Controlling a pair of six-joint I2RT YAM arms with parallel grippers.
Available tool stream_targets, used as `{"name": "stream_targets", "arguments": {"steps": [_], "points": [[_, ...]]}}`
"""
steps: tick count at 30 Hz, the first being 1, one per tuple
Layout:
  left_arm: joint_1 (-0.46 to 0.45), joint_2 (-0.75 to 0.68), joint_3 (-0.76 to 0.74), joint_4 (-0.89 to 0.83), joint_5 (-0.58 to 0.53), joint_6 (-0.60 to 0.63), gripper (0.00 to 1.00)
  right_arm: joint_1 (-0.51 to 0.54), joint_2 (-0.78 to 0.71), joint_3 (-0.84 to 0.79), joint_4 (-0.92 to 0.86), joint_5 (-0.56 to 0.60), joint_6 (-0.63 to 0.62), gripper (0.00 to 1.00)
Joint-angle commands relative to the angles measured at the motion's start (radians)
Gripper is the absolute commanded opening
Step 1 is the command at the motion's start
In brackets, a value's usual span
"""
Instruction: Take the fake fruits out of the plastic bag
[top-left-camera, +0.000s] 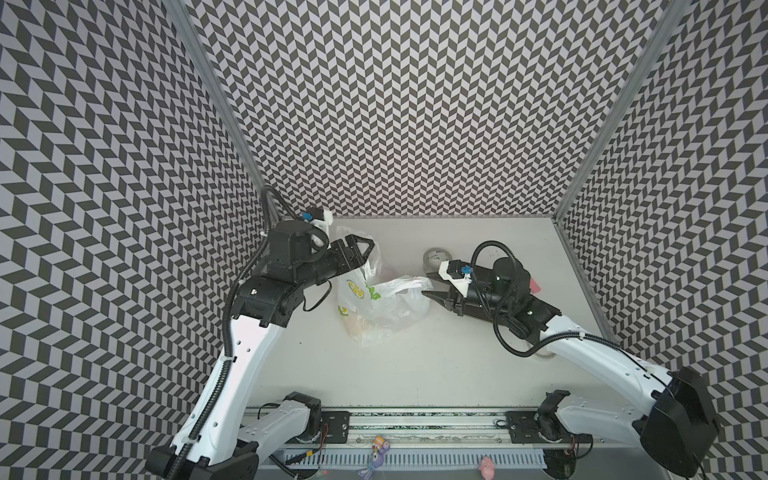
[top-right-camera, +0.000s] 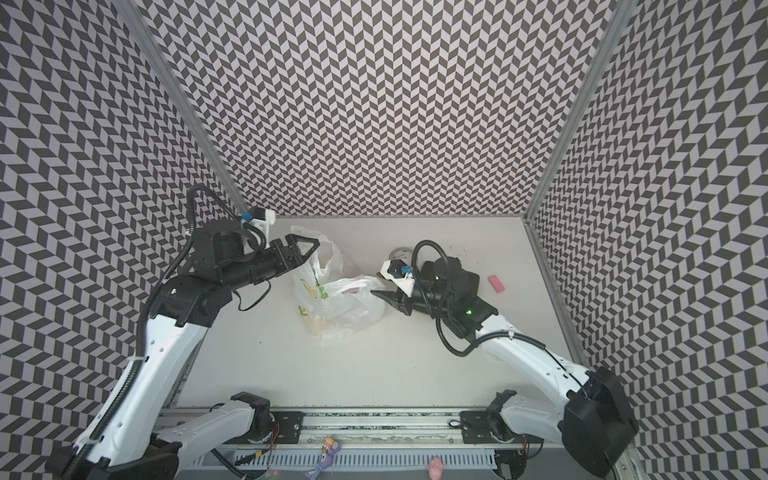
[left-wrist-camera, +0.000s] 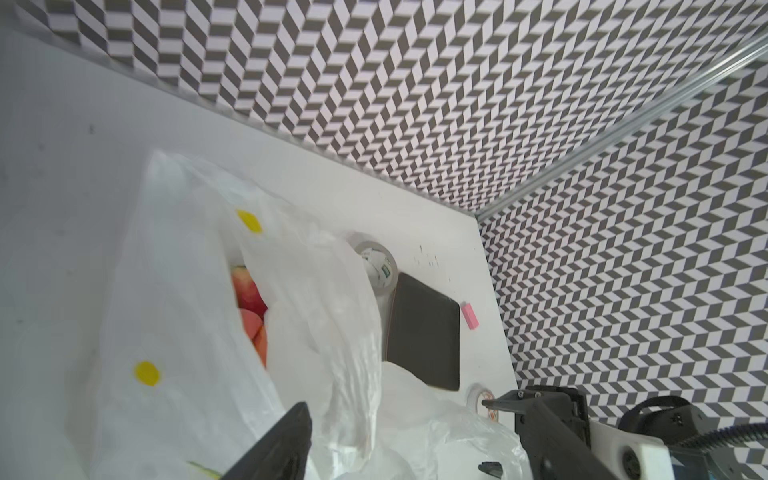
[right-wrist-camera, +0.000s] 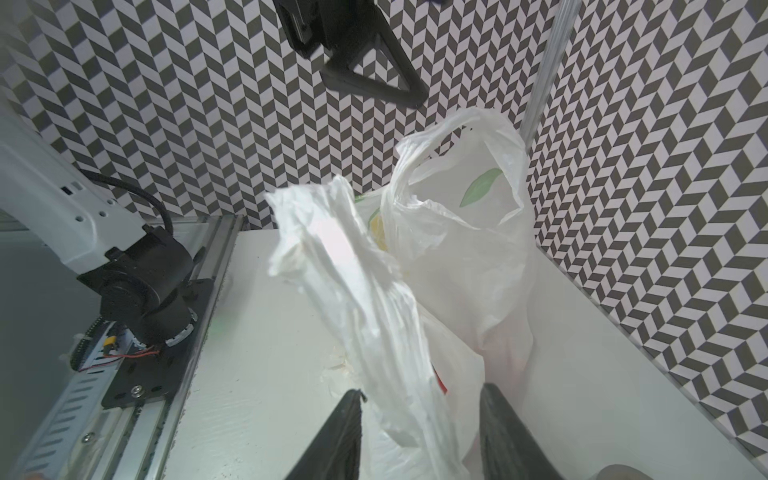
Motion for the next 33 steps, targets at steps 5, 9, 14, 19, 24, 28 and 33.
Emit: {"name": "stream_targets", "arguments": {"steps": [5, 9, 14, 19, 24, 28, 33], "points": [[-0.081, 0.104, 0.091, -0.151, -0.147, -0.023, 0.85, 0.079, -0.022, 0.024, -0.061, 0.02, -0.094, 0.14], [-0.084, 0.13, 0.088, -0.137, -0.15, -0.007, 0.72, 0.172, -0.066, -0.007, -0.12, 0.081, -0.146, 0.08], [-0.086, 0.173, 0.079, -0.089, -0.088, 0.005, 0.4, 0.303, -0.1, -0.058, -0.113, 0.163, -0.156, 0.04], [-0.085, 0.194, 0.082, 0.023, -0.011, -0.027, 0.12, 0.444, -0.074, -0.107, -0.054, 0.247, -0.154, 0.03], [-0.084, 0.183, 0.016, 0.289, 0.034, -0.172, 0.0, 0.606, 0.024, -0.148, 0.1, 0.32, -0.157, 0.02], [-0.083, 0.202, -0.04, 0.463, 0.012, -0.261, 0.0, 0.683, 0.116, -0.134, 0.181, 0.329, -0.133, 0.14], [-0.078, 0.224, -0.063, 0.578, -0.039, -0.28, 0.1, 0.688, 0.089, -0.079, 0.096, 0.391, -0.04, 0.64]]}}
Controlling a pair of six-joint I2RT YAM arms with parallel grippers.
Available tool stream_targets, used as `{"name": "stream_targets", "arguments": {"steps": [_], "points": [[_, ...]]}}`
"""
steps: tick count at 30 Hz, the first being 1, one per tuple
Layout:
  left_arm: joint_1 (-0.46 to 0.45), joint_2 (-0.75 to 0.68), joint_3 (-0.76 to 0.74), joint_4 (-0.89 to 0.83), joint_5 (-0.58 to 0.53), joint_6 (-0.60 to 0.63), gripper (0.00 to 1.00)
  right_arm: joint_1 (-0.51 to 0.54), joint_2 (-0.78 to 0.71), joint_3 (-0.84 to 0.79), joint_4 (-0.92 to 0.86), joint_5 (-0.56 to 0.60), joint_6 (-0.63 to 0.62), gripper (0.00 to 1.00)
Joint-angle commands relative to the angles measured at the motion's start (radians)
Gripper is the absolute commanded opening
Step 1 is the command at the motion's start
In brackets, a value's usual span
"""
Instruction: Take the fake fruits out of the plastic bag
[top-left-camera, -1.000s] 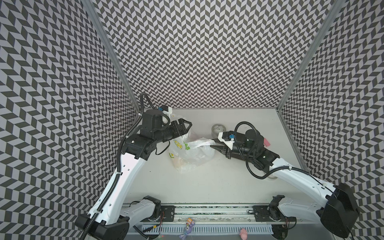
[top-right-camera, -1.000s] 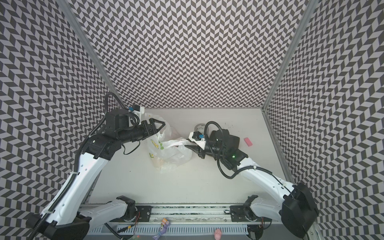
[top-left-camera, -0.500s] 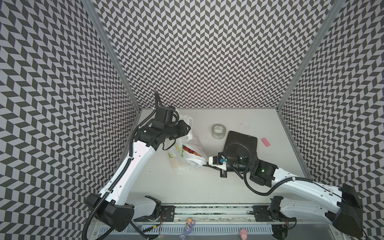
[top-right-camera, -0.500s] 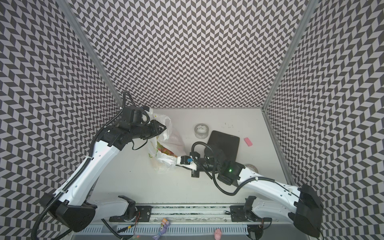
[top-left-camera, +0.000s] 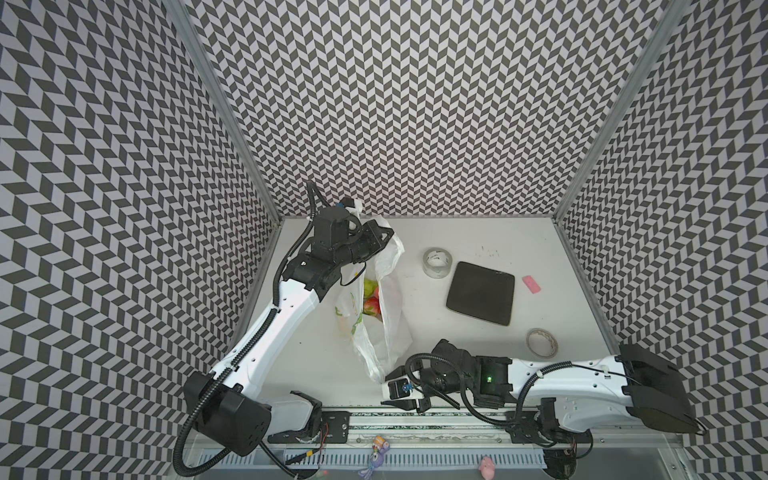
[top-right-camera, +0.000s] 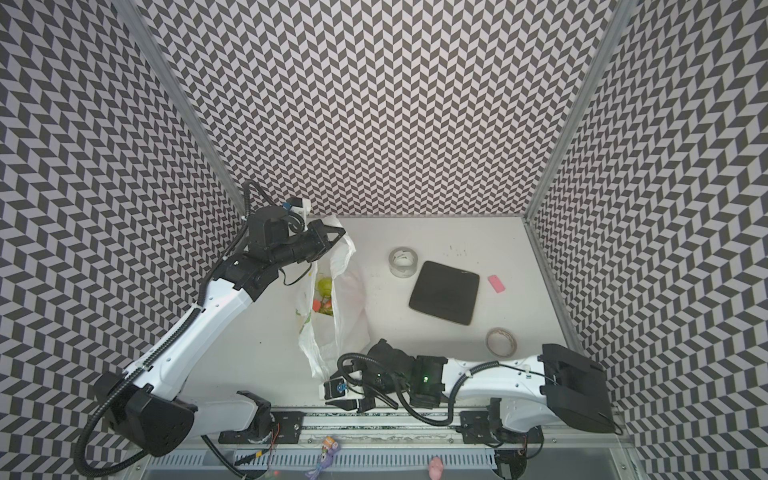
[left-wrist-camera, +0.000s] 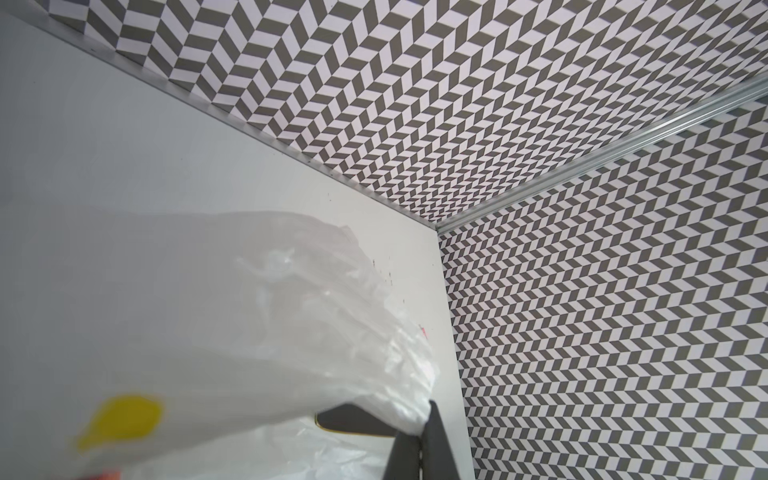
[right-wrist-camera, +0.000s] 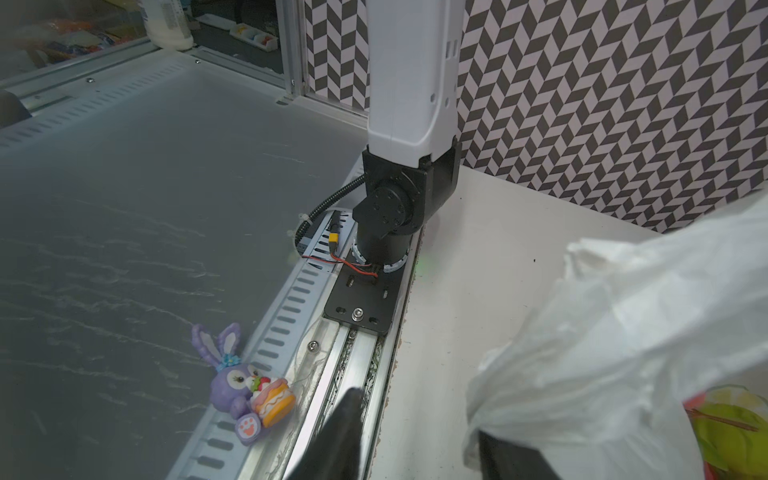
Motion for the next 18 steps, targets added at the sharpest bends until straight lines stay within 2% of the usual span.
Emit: {"name": "stream_targets", "arguments": {"steps": [1, 3, 5, 8, 10, 11, 14, 16, 18], "points": [[0.004, 0.005, -0.007, 0.146, -0.04, -0.036, 0.12, -0.008, -0.077, 0.044, 0.005, 0.072, 0.045, 0.71], [0.007, 0.005, -0.01, 0.147, -0.046, -0.017, 0.17, -0.023, -0.185, 0.03, -0.066, 0.107, 0.053, 0.84], [0.009, 0.002, -0.017, 0.144, -0.043, 0.004, 0.18, -0.054, -0.298, 0.019, -0.135, 0.103, 0.065, 0.93], [0.01, -0.005, -0.03, 0.139, -0.043, 0.029, 0.18, -0.156, -0.435, 0.027, -0.208, 0.019, 0.128, 0.97], [0.009, -0.01, -0.039, 0.14, -0.039, 0.039, 0.18, -0.244, -0.484, 0.017, -0.179, -0.042, 0.228, 0.98], [0.009, -0.014, -0.042, 0.139, -0.038, 0.044, 0.18, -0.282, -0.493, 0.013, -0.146, -0.022, 0.308, 0.99], [0.009, -0.022, -0.052, 0.136, -0.036, 0.05, 0.18, -0.359, -0.426, 0.068, -0.126, 0.138, 0.562, 0.97], [0.008, -0.026, -0.056, 0.136, -0.035, 0.05, 0.18, -0.385, -0.328, 0.159, -0.186, 0.21, 0.682, 0.93], [0.005, -0.027, -0.062, 0.138, -0.033, 0.049, 0.18, -0.395, -0.211, 0.252, -0.231, 0.229, 0.748, 0.94]]}}
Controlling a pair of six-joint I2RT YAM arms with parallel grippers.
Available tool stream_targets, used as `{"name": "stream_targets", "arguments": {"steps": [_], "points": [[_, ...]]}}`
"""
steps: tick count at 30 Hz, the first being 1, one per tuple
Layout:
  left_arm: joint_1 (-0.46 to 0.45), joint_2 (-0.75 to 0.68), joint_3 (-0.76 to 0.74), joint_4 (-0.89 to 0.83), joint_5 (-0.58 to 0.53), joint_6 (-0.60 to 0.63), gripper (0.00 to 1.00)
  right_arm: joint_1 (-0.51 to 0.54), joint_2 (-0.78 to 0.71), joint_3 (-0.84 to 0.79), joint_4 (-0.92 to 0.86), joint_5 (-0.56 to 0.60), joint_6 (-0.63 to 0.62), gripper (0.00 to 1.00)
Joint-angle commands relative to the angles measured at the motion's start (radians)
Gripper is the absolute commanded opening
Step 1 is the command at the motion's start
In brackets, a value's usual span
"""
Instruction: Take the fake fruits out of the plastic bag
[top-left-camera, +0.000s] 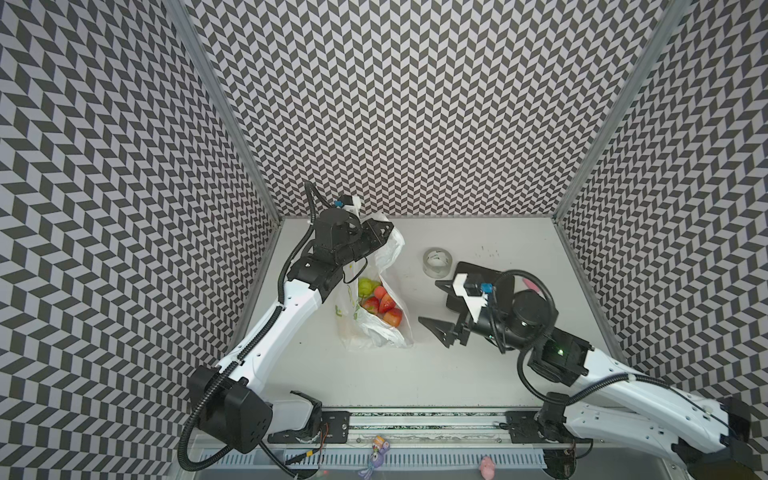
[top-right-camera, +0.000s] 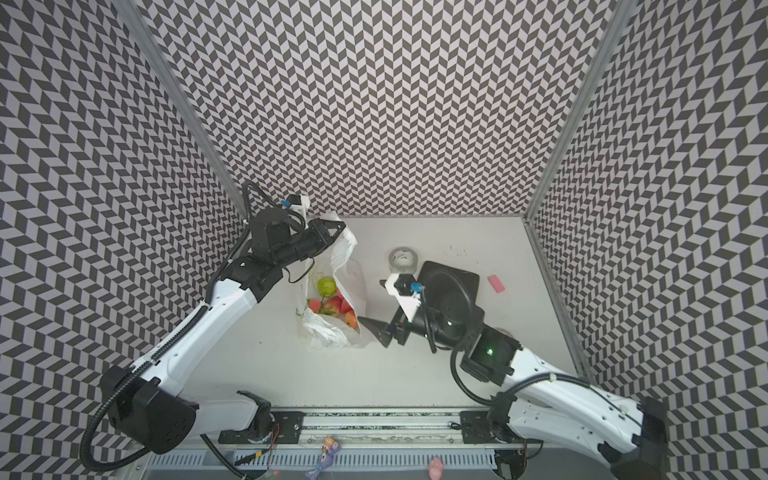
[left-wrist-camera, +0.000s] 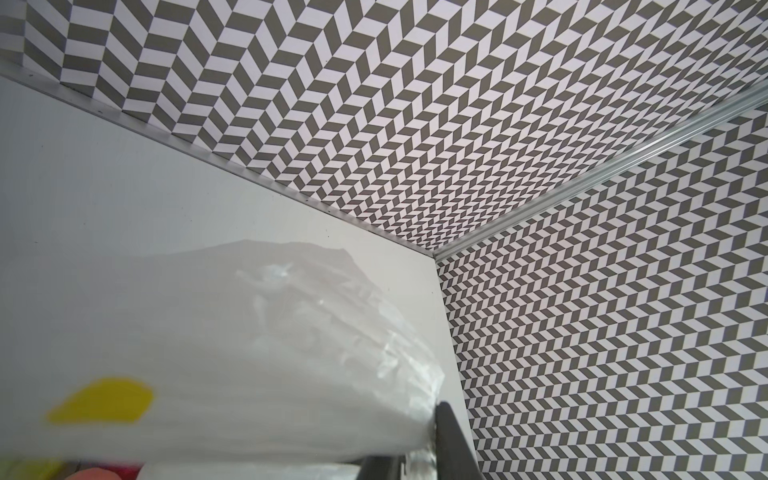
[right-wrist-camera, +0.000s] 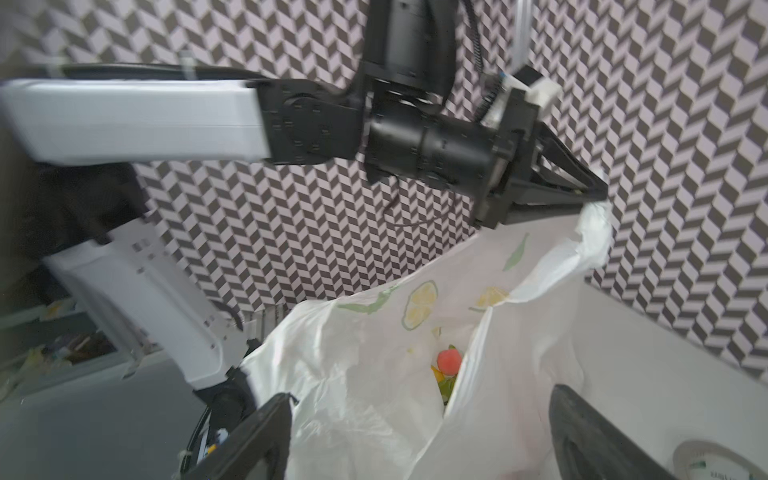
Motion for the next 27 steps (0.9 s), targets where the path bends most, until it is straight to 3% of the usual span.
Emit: {"name": "stream_targets", "arguments": {"steps": [1, 5, 9, 13, 16, 18, 21, 24, 27], "points": [[-0.003, -0.029, -0.012, 0.029, -0.001, 0.012, 0.17, -0.015, 0.17, 0.125, -0.042, 0.089, 0.245, 0.94], [-0.01, -0.033, -0.016, 0.029, 0.007, 0.011, 0.16, -0.041, 0.326, 0.229, 0.012, 0.143, 0.344, 0.95], [-0.016, -0.059, -0.036, 0.035, -0.014, -0.002, 0.16, -0.088, 0.45, 0.275, 0.082, 0.116, 0.428, 0.87], [-0.021, -0.072, -0.038, 0.019, -0.025, -0.002, 0.16, -0.113, 0.561, 0.343, 0.149, 0.027, 0.455, 0.74], [-0.023, -0.081, -0.037, 0.01, -0.035, -0.001, 0.17, -0.12, 0.599, 0.361, 0.184, 0.026, 0.478, 0.61], [-0.023, -0.085, -0.032, 0.002, -0.039, 0.005, 0.19, -0.125, 0.618, 0.364, 0.212, 0.037, 0.488, 0.45], [-0.023, -0.1, 0.004, -0.045, -0.071, 0.033, 0.34, -0.129, 0.644, 0.387, 0.219, 0.036, 0.488, 0.15], [-0.019, -0.137, 0.068, -0.153, -0.133, 0.095, 0.63, -0.131, 0.645, 0.391, 0.242, 0.006, 0.485, 0.04], [-0.007, -0.178, 0.174, -0.335, -0.229, 0.179, 0.78, -0.131, 0.632, 0.39, 0.249, 0.001, 0.48, 0.0]]}}
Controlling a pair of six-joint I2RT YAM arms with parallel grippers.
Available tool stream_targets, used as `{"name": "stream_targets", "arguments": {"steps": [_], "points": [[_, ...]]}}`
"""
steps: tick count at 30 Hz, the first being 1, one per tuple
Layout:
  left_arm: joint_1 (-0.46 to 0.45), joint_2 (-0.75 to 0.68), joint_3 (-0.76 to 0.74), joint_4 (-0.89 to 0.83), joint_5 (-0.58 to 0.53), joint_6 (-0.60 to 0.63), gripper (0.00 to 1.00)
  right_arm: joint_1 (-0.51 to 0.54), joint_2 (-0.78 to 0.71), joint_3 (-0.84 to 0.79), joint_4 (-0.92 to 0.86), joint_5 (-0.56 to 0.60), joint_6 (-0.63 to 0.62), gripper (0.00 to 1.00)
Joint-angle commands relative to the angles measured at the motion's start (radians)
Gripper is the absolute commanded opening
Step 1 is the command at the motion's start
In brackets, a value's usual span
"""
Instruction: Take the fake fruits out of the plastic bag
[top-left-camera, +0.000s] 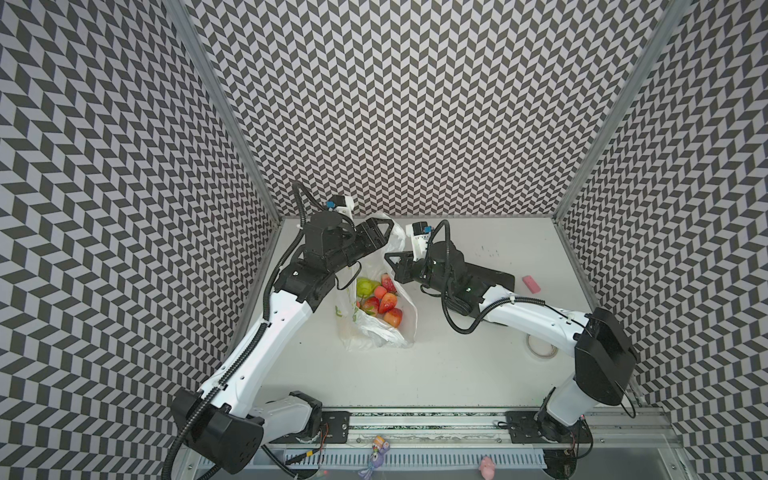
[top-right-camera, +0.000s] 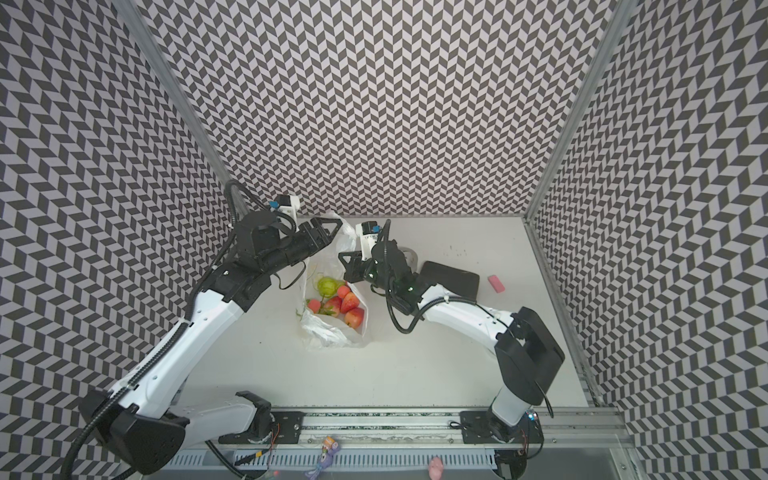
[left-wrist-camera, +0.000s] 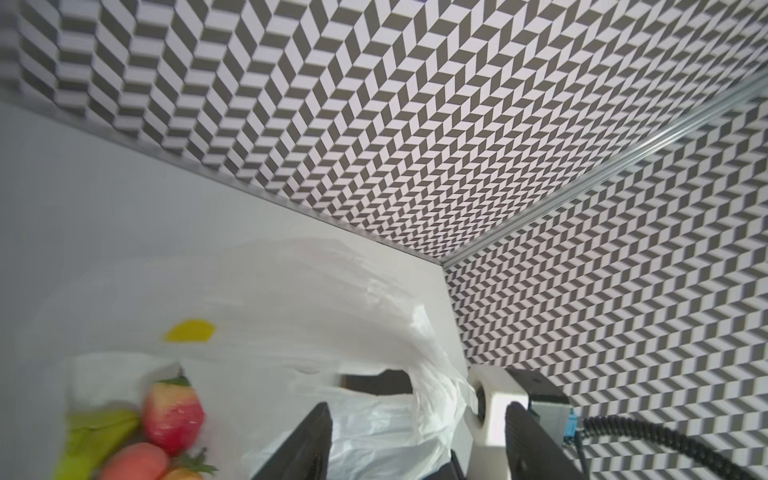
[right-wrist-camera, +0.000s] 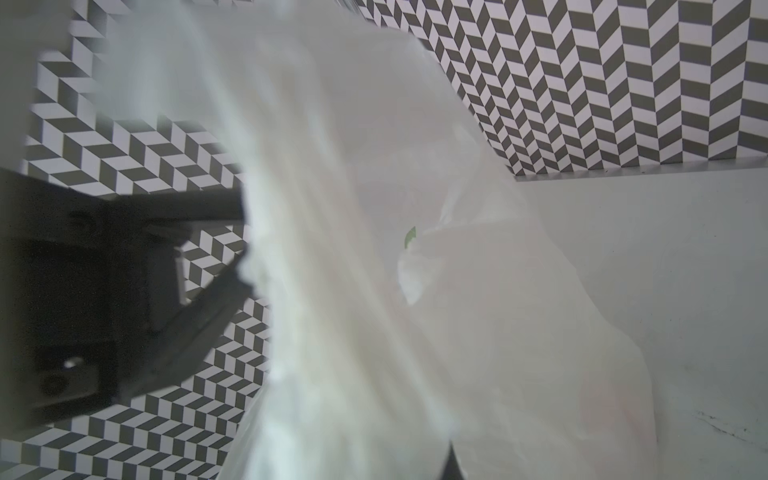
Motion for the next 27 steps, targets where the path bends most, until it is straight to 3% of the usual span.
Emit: {"name": "stream_targets", "arguments": {"steps": [1, 5, 9, 13, 19, 23, 27], "points": [[0.015, -0.079, 0.136, -0.226, -0.142, 0.111, 0.81, -0.003, -0.018, 0.023, 0.077, -0.017, 0.008, 0.0], [0.017, -0.108, 0.221, -0.495, -0.216, 0.143, 0.85, -0.005, -0.037, 0.019, 0.076, -0.017, 0.01, 0.0], [0.015, -0.112, 0.202, -0.708, -0.174, 0.131, 0.87, -0.005, -0.051, 0.021, 0.065, -0.009, 0.007, 0.0], [0.013, -0.155, 0.071, -0.721, -0.103, 0.105, 0.99, -0.005, -0.065, 0.016, 0.061, -0.004, 0.005, 0.0], [-0.012, -0.124, -0.045, -0.653, -0.078, 0.113, 0.99, -0.005, -0.066, 0.007, 0.052, -0.013, 0.001, 0.0], [-0.018, -0.088, -0.081, -0.642, -0.175, 0.151, 0.82, -0.005, -0.072, 0.003, 0.05, 0.002, 0.001, 0.0], [-0.016, -0.073, -0.057, -0.622, -0.3, 0.188, 0.32, -0.008, -0.054, 0.027, 0.045, 0.026, 0.003, 0.0]]}}
